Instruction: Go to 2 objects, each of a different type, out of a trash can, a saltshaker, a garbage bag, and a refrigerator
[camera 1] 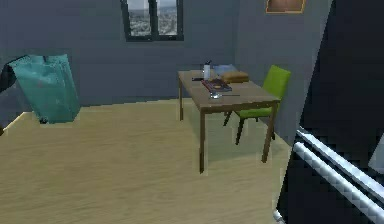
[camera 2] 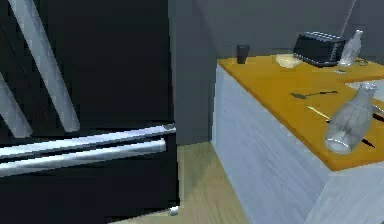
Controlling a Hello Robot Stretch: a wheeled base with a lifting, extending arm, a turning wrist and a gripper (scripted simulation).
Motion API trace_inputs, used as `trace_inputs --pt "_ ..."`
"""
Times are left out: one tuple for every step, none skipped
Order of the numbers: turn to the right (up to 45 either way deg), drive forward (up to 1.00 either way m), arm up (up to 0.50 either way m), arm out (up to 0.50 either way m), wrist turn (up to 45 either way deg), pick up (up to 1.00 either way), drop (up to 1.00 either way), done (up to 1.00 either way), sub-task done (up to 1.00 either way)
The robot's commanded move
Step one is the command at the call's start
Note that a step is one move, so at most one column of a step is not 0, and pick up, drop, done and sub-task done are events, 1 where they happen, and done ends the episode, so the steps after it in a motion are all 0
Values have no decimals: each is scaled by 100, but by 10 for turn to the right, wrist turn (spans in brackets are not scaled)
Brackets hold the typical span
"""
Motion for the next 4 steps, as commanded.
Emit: trace_inputs --pt "-120 0 0 0 0 0 0 0 0" --pt "0 15 0 0 0 0 0 0 0" --pt "-450 0 0 0 0 0 0 0 0" --pt "-150 0 0 0 0 0 0 0 0"
